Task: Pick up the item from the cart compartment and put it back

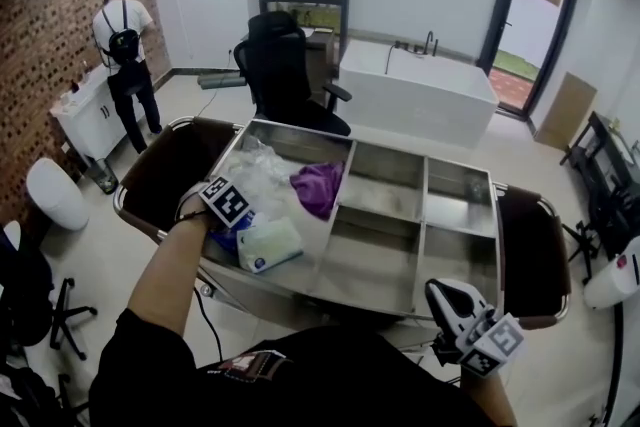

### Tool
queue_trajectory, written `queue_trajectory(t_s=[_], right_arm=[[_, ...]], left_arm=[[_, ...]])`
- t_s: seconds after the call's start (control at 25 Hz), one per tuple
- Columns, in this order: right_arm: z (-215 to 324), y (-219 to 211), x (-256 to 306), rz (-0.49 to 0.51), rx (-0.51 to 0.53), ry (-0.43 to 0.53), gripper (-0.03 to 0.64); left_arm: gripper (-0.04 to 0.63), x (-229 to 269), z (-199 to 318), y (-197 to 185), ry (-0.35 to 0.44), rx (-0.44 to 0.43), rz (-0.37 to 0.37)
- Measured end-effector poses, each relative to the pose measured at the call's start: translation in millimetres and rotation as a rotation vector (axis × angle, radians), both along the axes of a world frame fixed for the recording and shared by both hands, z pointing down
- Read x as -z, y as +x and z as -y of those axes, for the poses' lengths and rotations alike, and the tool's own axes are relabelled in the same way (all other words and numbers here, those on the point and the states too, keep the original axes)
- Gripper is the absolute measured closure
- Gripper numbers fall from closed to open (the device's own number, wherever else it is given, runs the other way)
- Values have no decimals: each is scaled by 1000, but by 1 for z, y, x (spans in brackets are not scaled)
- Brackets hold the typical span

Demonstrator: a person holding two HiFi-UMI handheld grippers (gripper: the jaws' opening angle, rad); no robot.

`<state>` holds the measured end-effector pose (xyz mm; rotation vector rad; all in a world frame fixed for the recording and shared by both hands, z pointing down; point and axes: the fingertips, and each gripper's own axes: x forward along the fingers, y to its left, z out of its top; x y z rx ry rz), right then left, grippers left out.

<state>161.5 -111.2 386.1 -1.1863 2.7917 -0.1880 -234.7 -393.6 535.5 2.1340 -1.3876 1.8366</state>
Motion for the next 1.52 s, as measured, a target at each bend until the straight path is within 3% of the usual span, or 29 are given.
queue_trajectory(t_s=[0.12,0.24,0.4,0.52,0.64,0.88,1.04,1.32,1.52], right_arm=[[1,5,-2,0,-9,-5,620],[2,2,-3,4,-4,-6,620],[4,-3,-3,-1,9,-10,620],[7,-6,-3,-7,17,-11,620],[10,-9,-3,-14,26,-11,620],[12,-6,-7,-11,18,-19,620],[13,-3,-7,-16,10,-18,620],[13,-3,-5,-22,9,-15,620],[12,-4,-5,-23,10,-13,620]], left_arm=[[526,68,-1,13,211,-16,-169],[526,129,-29,61,344,-138,-503],[530,161,-115,160,270,-426,-996],[536,159,-164,213,206,-570,-1234],[543,151,-189,244,146,-621,-1407],[563,141,-201,256,54,-648,-1501],[569,149,-200,252,48,-660,-1583],[575,154,-207,255,74,-717,-1528],[573,155,-211,253,53,-713,-1555]])
